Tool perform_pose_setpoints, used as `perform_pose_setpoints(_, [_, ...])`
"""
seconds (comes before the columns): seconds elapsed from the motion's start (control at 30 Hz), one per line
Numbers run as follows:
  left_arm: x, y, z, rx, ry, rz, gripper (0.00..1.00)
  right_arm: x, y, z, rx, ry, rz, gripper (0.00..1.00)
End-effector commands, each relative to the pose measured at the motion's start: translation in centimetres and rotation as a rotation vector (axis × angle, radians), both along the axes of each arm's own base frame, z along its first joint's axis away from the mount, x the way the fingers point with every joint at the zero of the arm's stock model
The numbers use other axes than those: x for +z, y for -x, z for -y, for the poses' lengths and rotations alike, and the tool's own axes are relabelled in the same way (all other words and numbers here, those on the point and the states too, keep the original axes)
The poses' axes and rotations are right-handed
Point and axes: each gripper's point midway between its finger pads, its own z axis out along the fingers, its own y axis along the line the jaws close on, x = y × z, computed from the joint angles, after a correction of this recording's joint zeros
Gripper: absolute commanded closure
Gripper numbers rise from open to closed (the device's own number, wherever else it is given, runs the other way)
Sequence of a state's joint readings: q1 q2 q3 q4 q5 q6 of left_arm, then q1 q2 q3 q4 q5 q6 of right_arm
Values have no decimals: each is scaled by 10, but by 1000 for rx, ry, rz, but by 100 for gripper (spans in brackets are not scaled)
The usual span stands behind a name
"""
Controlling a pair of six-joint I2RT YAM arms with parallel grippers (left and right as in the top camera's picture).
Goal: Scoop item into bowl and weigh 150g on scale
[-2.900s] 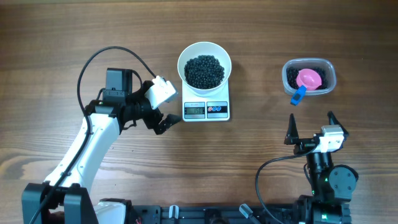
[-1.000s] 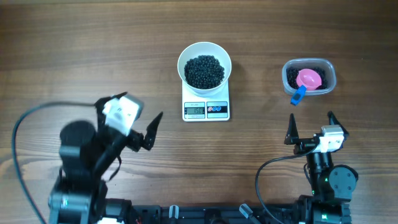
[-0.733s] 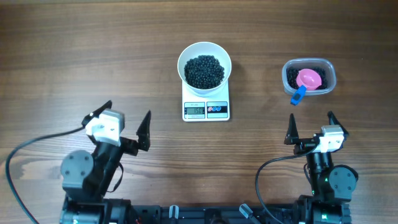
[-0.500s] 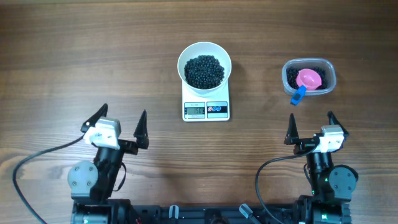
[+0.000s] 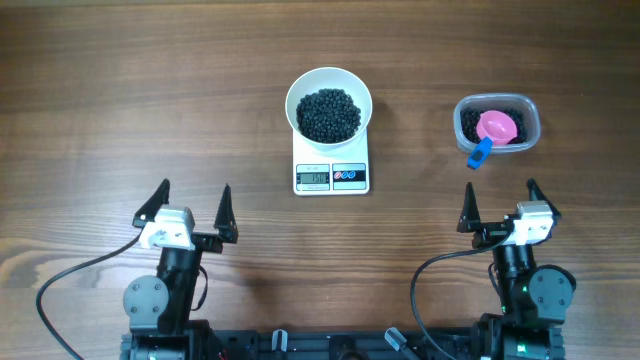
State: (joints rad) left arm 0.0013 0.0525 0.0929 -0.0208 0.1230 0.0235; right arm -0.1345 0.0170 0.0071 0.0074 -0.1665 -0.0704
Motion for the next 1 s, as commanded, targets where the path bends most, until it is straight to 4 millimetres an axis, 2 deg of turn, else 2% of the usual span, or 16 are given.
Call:
perform_pose_setpoints(0.0, [-6,1,-5,29,10,13,0,3,1,3,-16,8,15,0])
perform_pose_setpoints(0.17, [-17,-2,-5,30,10,7,0,3,1,3,-16,8,15,0])
perform_pose_setpoints(0.4, [-44,-2,-6,30,9,-90,0,3,1,3,-16,7,13,0])
perform_pose_setpoints(0.97, [-44,-2,-8,44,9,-89,0,3,1,3,-16,7,13,0])
